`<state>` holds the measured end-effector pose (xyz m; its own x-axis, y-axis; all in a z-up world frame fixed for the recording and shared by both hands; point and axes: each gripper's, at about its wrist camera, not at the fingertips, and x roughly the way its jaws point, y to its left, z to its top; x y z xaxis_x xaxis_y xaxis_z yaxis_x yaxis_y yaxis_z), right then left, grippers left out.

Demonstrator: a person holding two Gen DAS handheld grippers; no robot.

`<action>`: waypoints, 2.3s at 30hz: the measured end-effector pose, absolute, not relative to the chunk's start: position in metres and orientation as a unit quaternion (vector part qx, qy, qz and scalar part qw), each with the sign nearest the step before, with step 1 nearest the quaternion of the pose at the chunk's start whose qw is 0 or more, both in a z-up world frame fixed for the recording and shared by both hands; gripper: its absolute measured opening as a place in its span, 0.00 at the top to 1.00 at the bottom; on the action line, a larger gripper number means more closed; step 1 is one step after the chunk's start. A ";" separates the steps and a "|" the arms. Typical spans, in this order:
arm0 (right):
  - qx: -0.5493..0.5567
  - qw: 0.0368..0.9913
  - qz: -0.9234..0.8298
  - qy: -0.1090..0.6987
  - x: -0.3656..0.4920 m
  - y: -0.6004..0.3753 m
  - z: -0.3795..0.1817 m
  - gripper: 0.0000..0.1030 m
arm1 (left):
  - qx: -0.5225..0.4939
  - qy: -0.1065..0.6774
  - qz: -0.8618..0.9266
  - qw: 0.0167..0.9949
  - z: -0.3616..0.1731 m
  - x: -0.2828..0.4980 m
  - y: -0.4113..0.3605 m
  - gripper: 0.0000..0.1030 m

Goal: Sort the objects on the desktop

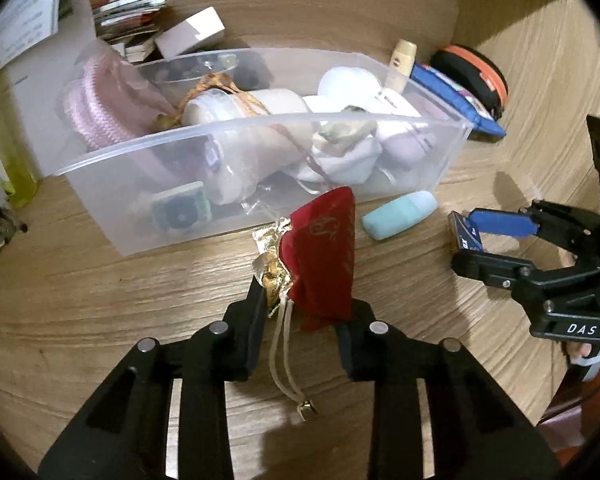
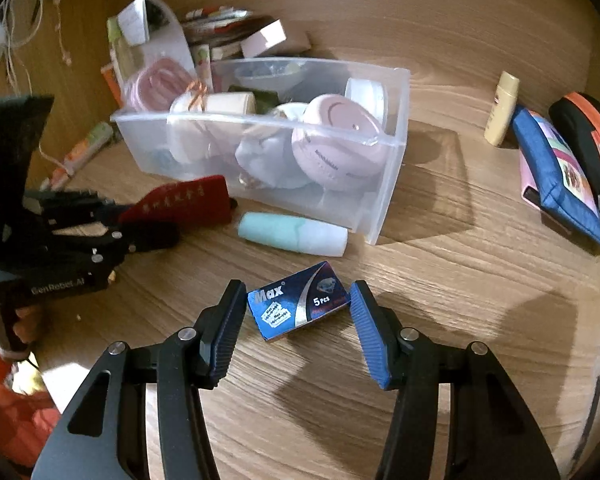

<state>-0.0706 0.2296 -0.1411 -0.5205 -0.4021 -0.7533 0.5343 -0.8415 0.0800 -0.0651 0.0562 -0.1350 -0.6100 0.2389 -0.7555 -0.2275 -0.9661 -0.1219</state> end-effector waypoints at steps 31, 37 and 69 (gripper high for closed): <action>0.351 0.283 -0.892 0.029 -0.060 0.227 -0.098 0.52 | -0.376 0.039 0.914 0.151 -0.099 -0.030 0.048 0.21; 0.341 0.289 -0.894 0.020 -0.059 0.228 -0.094 0.52 | -0.439 0.061 0.885 0.145 -0.128 -0.068 0.059 0.21; 0.322 0.328 -0.887 0.027 -0.048 0.168 -0.080 0.51 | -0.371 -0.052 0.918 0.131 -0.105 -0.033 0.011 0.90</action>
